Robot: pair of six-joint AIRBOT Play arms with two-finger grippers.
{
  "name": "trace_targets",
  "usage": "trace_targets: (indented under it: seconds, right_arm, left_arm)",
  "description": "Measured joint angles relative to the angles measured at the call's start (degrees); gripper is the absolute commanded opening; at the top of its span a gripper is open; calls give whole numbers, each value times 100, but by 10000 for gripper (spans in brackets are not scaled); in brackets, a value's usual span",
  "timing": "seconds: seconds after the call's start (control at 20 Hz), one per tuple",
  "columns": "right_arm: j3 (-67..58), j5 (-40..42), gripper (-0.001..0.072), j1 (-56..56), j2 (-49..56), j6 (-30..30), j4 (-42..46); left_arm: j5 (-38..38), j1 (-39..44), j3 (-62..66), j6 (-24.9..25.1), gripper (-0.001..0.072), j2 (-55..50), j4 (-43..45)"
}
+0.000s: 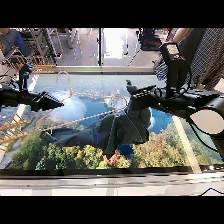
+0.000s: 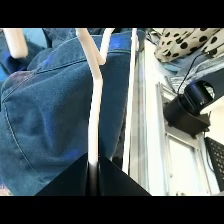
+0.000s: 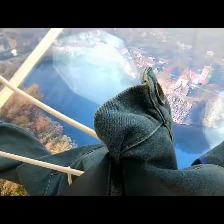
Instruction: Fold the clothes and pants, and hang the long-sleeved shirts on hangers.
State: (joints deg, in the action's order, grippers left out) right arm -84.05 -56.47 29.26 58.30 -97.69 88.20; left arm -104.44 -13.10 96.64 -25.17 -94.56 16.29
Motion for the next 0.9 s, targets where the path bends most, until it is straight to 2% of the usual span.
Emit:
trace_targets:
  seconds: [0.25, 0.55, 0.9]
  right_arm:
    - [0, 118, 41, -20, 11, -68, 37]
    - [0, 743, 41, -22, 13, 140, -120]
    - [0, 4, 42, -22, 11, 525, -487]
  left_arm:
    - [17, 269, 0, 284, 26, -11, 116]
    - [629, 592, 57, 568, 25, -74, 417]
    - [1512, 599, 1279, 704, 25, -83, 918]
